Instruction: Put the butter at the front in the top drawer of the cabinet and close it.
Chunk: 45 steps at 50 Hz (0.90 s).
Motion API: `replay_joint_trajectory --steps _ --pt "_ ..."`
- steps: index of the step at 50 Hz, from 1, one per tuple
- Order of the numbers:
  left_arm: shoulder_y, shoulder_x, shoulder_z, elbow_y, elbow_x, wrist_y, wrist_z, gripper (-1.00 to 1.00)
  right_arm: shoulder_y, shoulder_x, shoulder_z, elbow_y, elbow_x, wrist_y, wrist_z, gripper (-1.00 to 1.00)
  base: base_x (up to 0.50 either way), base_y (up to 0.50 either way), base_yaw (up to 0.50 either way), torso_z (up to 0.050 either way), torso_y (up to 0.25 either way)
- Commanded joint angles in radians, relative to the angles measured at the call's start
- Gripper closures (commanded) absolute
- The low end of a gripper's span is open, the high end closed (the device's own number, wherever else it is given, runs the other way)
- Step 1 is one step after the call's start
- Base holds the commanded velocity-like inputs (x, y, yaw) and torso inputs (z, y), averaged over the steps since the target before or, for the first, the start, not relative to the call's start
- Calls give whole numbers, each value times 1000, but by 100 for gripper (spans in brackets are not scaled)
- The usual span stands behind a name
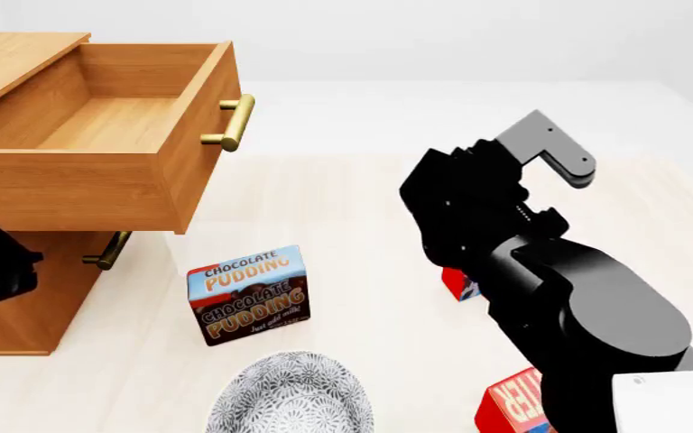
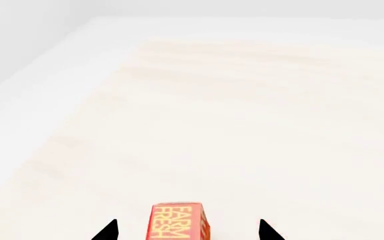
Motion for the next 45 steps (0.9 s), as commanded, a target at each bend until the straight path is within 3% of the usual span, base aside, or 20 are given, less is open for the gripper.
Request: replay_joint_trajectory --steps 1,45 --pt "-3 -3 4 3 10 -1 -4 -100 0 0 2 -15 -1 18 -28 -100 0 0 0 0 0" --pt "16 -1 2 -32 17 45 4 -100 4 0 11 -46 2 52 -82 -100 0 0 0 0 -134"
